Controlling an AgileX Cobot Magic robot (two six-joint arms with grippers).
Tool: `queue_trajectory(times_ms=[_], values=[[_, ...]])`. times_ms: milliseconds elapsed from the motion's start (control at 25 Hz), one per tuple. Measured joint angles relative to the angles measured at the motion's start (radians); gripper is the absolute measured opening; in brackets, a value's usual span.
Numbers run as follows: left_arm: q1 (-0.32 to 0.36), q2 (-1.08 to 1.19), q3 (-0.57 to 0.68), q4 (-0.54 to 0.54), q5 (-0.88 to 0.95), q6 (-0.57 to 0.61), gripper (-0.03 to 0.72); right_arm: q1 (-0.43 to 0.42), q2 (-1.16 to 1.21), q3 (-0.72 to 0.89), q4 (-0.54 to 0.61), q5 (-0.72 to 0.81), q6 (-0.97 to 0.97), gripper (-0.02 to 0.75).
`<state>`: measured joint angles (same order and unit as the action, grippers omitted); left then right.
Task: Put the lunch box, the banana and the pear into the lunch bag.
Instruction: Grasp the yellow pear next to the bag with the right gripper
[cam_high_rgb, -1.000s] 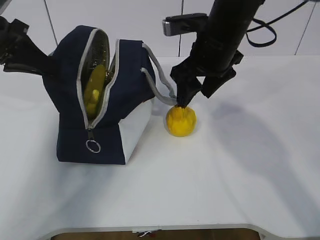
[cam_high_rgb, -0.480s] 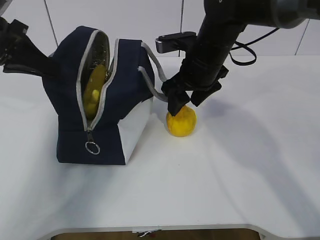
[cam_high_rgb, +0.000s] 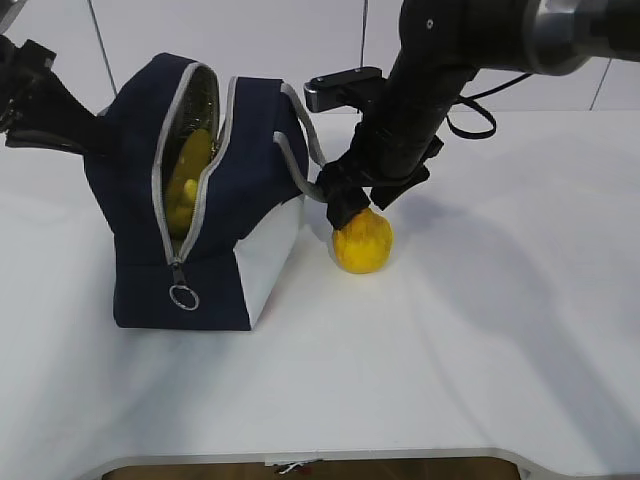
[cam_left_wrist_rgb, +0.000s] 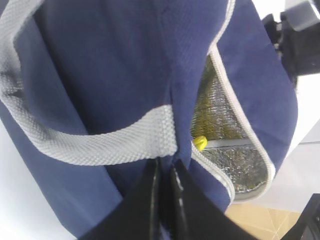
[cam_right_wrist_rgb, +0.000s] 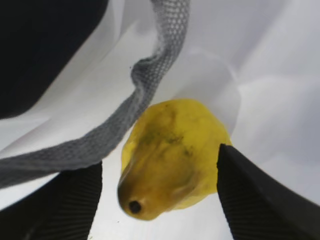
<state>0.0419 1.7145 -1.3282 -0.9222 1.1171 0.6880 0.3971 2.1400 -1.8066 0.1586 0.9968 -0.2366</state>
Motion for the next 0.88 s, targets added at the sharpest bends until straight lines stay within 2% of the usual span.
queue_trajectory(times_ms=[360, 440, 680, 880], values=[[0.0, 0.0, 0.0, 0.0, 0.006, 0.0, -0.005, 0.0, 0.039, -0.008, -0.033, -0.005, -0.002, 0.552], [0.0, 0.0, 0.0, 0.0, 0.006, 0.0, -0.005, 0.0, 0.039, -0.013, -0.033, -0.003, -0.002, 0.515], [0.0, 0.0, 0.0, 0.0, 0.009, 0.0, -0.005, 0.0, 0.039, -0.029, -0.049, 0.037, -0.002, 0.342], [0.0, 0.0, 0.0, 0.0, 0.009, 0.0, -0.005, 0.0, 0.039, -0.06, -0.079, 0.154, -0.002, 0.305]])
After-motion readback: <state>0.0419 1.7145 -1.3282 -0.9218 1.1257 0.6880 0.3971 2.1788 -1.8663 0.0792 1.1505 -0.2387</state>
